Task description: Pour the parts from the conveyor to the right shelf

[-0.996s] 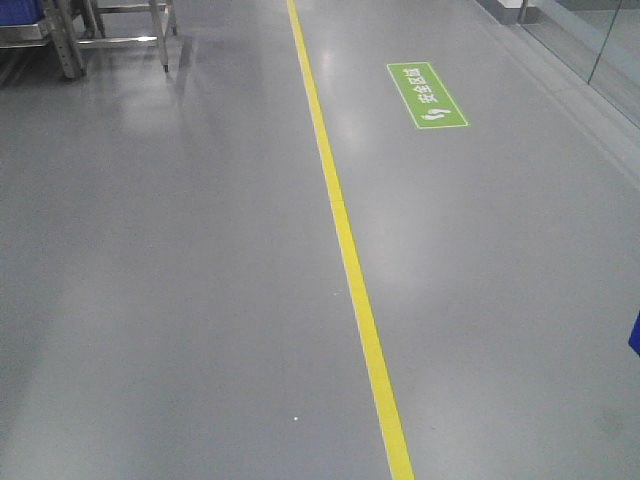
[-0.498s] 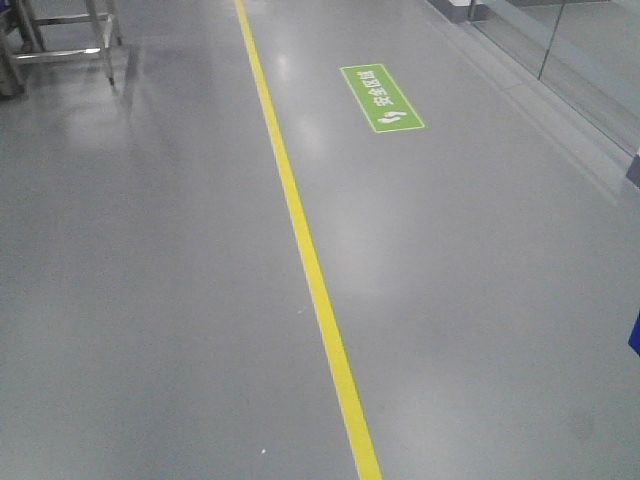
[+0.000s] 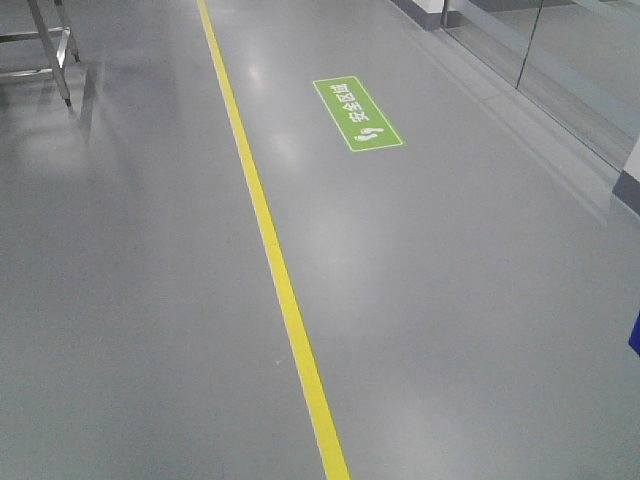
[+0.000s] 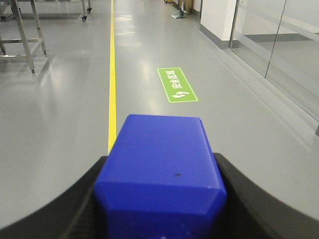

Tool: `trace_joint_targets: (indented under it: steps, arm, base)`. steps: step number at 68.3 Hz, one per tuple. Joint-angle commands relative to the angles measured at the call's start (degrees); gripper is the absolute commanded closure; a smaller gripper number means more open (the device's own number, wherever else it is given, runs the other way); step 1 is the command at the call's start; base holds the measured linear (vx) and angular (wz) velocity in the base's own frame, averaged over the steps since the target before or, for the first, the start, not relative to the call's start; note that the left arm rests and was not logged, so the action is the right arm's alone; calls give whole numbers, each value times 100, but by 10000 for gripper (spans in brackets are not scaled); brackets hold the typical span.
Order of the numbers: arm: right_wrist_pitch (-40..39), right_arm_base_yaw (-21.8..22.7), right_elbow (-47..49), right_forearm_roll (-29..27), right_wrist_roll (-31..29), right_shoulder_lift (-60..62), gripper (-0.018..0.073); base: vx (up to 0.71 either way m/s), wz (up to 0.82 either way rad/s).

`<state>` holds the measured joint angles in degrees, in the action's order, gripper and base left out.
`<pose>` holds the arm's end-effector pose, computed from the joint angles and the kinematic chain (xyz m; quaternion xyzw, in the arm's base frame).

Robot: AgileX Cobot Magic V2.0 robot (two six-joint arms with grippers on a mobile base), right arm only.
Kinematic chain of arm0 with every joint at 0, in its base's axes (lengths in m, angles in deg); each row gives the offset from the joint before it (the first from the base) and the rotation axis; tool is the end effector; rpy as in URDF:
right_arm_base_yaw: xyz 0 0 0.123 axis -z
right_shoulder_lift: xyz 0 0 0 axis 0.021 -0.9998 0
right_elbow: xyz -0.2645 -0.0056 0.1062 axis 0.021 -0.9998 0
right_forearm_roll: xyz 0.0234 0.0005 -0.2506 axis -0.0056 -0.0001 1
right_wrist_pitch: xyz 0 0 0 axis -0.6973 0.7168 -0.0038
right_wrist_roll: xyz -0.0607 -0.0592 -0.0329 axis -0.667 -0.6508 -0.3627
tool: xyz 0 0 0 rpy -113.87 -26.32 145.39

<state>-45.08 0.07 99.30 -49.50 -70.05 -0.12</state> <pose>0.0673 0.0055 0.2704 -0.0408 0.7882 0.0094 0.6139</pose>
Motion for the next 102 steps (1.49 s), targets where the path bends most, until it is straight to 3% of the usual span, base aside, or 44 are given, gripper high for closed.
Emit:
trace_joint_targets:
  steps: [1,102]
  arm:
    - [-477,4,156,-9,10,-53,565]
    - [-480,4,156,-9,10,-53,565]
  base:
    - [45,2]
    - [58,7]
